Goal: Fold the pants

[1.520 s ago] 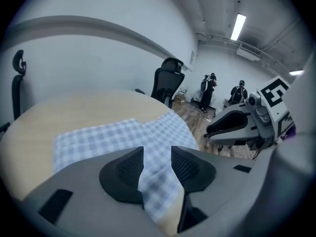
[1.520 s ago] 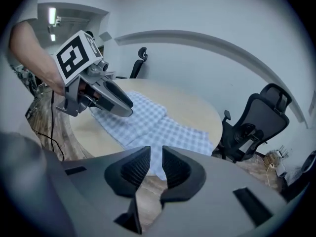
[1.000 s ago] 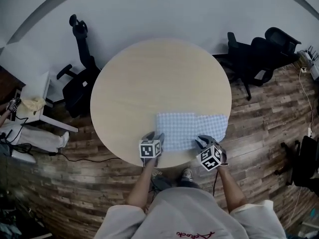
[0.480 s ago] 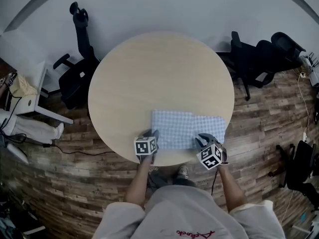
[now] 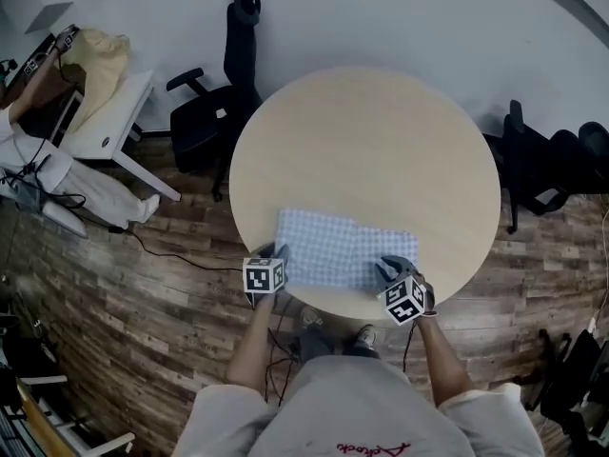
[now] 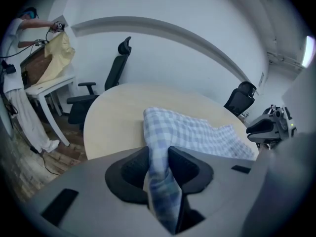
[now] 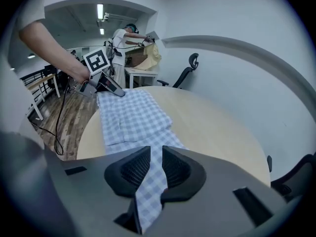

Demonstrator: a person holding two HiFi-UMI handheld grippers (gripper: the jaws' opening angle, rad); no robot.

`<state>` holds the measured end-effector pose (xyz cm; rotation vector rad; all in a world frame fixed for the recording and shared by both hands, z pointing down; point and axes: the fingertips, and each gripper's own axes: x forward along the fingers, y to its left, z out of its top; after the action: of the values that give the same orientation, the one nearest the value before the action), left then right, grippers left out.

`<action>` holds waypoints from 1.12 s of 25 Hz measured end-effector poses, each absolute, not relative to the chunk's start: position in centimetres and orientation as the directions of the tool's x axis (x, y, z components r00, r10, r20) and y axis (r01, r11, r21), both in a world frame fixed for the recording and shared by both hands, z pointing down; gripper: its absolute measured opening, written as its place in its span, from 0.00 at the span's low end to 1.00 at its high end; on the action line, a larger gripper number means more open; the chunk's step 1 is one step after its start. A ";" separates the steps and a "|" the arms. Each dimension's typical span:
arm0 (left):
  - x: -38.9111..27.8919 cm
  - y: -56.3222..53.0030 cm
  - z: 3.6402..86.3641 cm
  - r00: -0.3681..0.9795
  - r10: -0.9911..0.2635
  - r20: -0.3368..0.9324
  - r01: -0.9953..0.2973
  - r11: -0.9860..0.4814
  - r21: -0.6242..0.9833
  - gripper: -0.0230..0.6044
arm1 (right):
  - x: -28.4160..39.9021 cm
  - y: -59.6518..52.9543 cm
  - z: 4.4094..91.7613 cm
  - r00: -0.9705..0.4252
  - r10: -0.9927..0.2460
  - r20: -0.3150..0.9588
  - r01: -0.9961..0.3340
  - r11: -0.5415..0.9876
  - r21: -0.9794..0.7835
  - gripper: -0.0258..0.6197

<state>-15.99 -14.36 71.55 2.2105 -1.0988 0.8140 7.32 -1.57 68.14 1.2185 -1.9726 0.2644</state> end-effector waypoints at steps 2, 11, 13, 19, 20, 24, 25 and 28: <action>-16.8 -14.4 70.9 0.488 -0.516 0.704 -0.829 -0.527 0.187 0.26 | 6.1 -2.0 67.9 -0.240 -0.665 0.707 -0.821 0.528 0.218 0.18; -9.7 -11.9 61.0 0.587 -0.565 0.579 -0.774 -0.600 0.199 0.26 | 10.8 0.9 67.8 -0.162 -0.705 0.690 -0.892 0.404 0.203 0.18; -6.3 -10.7 58.5 0.623 -0.557 0.549 -0.743 -0.640 0.195 0.26 | 12.1 1.9 67.7 -0.141 -0.717 0.682 -0.908 0.368 0.199 0.18; 6.6 -4.9 57.3 0.722 -0.452 0.524 -0.626 -0.750 0.214 0.26 | 15.8 5.7 67.1 -0.077 -0.744 0.663 -0.941 0.274 0.198 0.18; 9.1 -3.4 58.0 0.744 -0.417 0.521 -0.593 -0.771 0.230 0.26 | 16.6 6.6 67.1 -0.065 -0.744 0.665 -0.945 0.259 0.198 0.18; 19.1 4.1 62.1 0.808 -0.222 0.545 -0.414 -0.873 0.257 0.28 | 20.4 11.2 68.3 -0.007 -0.731 0.682 -0.967 0.179 0.182 0.18; 20.8 5.7 62.8 0.813 -0.187 0.552 -0.381 -0.887 0.261 0.28 | 21.4 12.4 68.5 0.006 -0.728 0.686 -0.971 0.159 0.177 0.18; 23.3 8.5 63.9 0.815 -0.148 0.561 -0.337 -0.907 0.251 0.28 | 24.0 15.2 68.7 0.032 -0.727 0.686 -0.979 0.117 0.169 0.18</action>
<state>23.32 8.48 63.85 2.6592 -0.3670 0.7818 23.96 15.21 68.69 1.6641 -1.7493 0.4958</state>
